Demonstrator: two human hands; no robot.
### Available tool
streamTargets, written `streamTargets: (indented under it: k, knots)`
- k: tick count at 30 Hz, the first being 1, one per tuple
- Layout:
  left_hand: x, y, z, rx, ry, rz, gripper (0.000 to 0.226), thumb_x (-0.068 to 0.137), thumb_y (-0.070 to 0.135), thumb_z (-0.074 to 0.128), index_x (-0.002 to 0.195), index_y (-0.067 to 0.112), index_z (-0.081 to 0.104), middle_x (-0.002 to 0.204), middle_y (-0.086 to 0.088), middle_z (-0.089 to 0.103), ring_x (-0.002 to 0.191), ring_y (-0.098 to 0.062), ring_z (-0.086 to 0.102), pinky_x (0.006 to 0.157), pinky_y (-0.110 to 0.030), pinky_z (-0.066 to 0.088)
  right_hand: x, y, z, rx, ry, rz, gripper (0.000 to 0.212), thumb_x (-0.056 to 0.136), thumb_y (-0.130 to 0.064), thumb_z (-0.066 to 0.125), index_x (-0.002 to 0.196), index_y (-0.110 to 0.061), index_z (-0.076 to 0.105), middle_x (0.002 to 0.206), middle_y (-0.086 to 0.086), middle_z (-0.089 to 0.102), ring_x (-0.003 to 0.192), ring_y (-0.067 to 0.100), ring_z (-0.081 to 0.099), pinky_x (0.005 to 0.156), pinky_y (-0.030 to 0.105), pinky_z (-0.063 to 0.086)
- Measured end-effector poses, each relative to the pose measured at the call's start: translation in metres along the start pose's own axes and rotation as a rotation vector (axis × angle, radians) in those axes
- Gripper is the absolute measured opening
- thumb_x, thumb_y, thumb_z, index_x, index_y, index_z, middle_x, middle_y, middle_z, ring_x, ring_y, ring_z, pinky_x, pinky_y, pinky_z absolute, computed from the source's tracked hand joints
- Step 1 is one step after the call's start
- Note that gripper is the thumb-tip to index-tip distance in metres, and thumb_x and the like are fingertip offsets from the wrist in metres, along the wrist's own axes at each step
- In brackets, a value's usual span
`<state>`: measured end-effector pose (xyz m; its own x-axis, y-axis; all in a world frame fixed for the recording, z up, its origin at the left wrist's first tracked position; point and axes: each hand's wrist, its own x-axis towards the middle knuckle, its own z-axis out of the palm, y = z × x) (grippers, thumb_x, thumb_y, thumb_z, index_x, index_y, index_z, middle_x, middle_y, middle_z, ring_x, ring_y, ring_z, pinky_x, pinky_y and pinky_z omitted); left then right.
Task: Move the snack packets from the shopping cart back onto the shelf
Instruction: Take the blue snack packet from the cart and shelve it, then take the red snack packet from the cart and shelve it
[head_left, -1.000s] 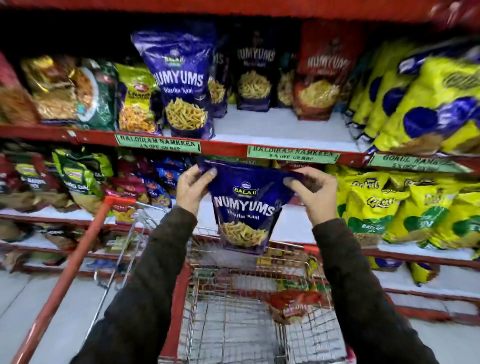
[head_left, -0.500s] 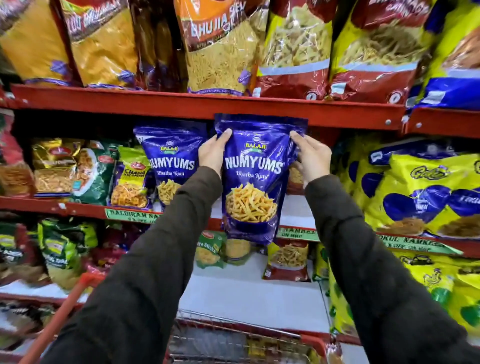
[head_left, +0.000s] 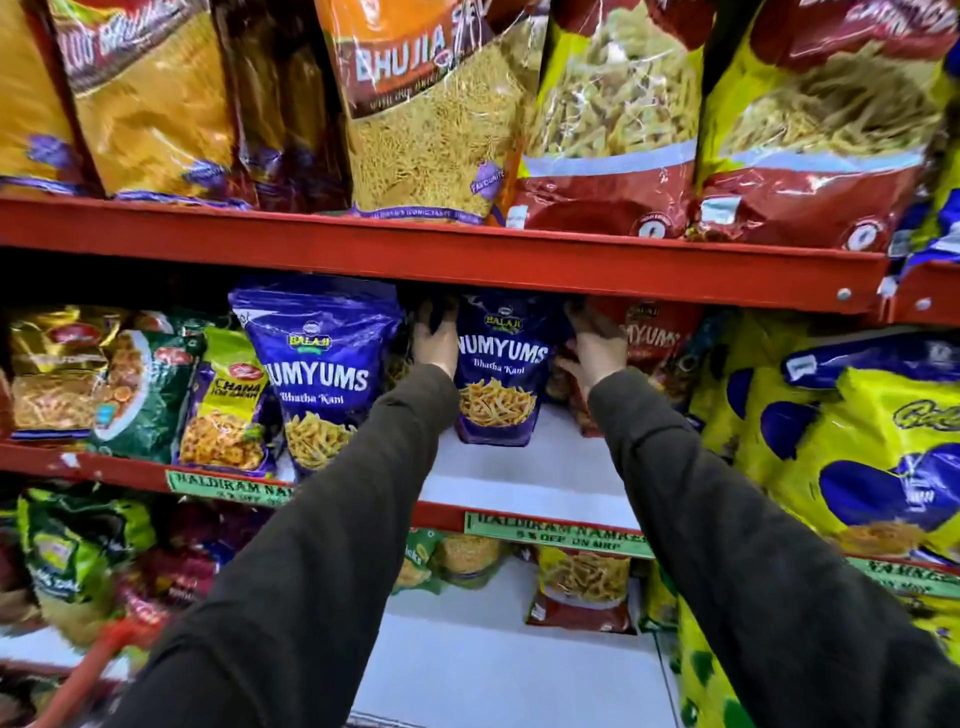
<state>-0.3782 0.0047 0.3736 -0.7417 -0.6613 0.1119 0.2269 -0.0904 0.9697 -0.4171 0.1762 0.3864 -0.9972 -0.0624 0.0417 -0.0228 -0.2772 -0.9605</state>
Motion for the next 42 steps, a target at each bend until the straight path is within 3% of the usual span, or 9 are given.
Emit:
streamTargets:
  k: [3,5,8,14,17,24,31,36,42]
  knots:
    - [0.001,-0.021,-0.006,0.050,-0.077,-0.062,0.065,0.098,0.044,0.047,0.152,0.012,0.033,0.160,-0.009,0.033,0.149,-0.025,0.030,0.120,-0.031,0.021,-0.001,0.018,-0.011,-0.038,-0.073,0.044,0.031,0.083,-0.052,0.062,0.103,-0.029,0.060,0.125,0.013,0.062,0.098,0.023,0.063,0.079,0.036,0.051]
    - [-0.003,-0.042,-0.009,-0.010,-0.118,-0.150,0.063,0.101,0.045,0.037,0.152,0.011,0.030,0.162,-0.009,0.030,0.149,-0.025,0.029,0.122,-0.034,0.021,-0.001,0.039,-0.015,-0.106,-0.204,0.163,0.053,0.086,-0.065,0.046,0.121,-0.026,0.054,0.130,0.008,0.053,0.103,0.022,0.057,0.092,0.042,0.042]
    - [-0.015,-0.065,-0.011,-0.113,-0.137,-0.306,0.066,0.100,0.050,0.033,0.152,0.010,0.030,0.159,0.000,0.027,0.145,-0.023,0.034,0.120,-0.035,0.025,-0.004,0.068,-0.015,-0.110,-0.300,0.262,0.072,0.089,-0.067,0.032,0.145,-0.022,0.036,0.144,0.003,0.044,0.121,0.021,0.045,0.102,0.040,0.030]
    - [-0.033,-0.080,-0.022,-0.050,-0.162,-0.312,0.076,0.095,0.061,0.033,0.155,0.016,0.023,0.162,-0.007,0.029,0.148,-0.028,0.030,0.124,-0.048,0.022,-0.027,0.080,-0.020,-0.067,-0.209,0.178,0.068,0.093,-0.060,0.034,0.142,-0.013,0.040,0.154,0.029,0.027,0.141,0.045,0.028,0.119,0.052,0.022]
    - [-0.054,-0.087,-0.037,0.006,-0.134,-0.240,0.076,0.094,0.064,0.032,0.152,0.016,0.030,0.156,-0.009,0.040,0.142,-0.030,0.039,0.122,-0.050,0.028,-0.051,0.083,-0.023,-0.132,-0.178,0.152,0.066,0.093,-0.060,0.033,0.137,-0.013,0.048,0.144,0.020,0.049,0.128,0.037,0.048,0.099,0.040,0.041]
    - [-0.094,-0.094,-0.069,0.045,-0.080,-0.105,0.067,0.095,0.059,0.031,0.143,0.015,0.046,0.150,-0.007,0.048,0.140,-0.026,0.043,0.122,-0.046,0.028,-0.103,0.099,-0.031,-0.154,-0.224,0.079,0.053,0.096,-0.056,0.030,0.128,-0.021,0.054,0.122,-0.001,0.058,0.103,0.008,0.057,0.077,0.025,0.042]
    - [-0.109,-0.079,-0.076,0.173,-0.138,-0.058,0.060,0.101,0.050,0.026,0.151,0.017,0.034,0.160,-0.007,0.034,0.149,-0.025,0.028,0.126,-0.048,0.018,-0.130,0.088,-0.024,-0.156,-0.306,0.000,0.019,0.099,-0.043,0.040,0.100,-0.042,0.058,0.100,-0.025,0.060,0.074,-0.023,0.061,0.054,-0.001,0.046]
    - [-0.134,-0.077,-0.081,0.266,-0.086,0.084,0.056,0.102,0.044,0.032,0.154,0.026,0.024,0.162,-0.008,0.021,0.151,-0.022,0.021,0.120,-0.035,0.020,-0.143,0.091,-0.038,-0.209,-0.198,-0.084,0.032,0.097,-0.037,0.047,0.123,-0.022,0.057,0.124,-0.004,0.059,0.123,0.016,0.054,0.098,0.031,0.041]
    - [-0.182,-0.107,-0.084,0.348,0.027,0.380,0.031,0.100,0.016,0.045,0.129,0.013,0.057,0.132,-0.012,0.049,0.126,-0.027,0.049,0.109,-0.050,0.043,-0.173,0.121,-0.070,-0.352,-0.118,-0.253,0.018,0.091,-0.035,0.059,0.096,-0.023,0.070,0.100,-0.003,0.071,0.101,0.021,0.064,0.087,0.037,0.050]
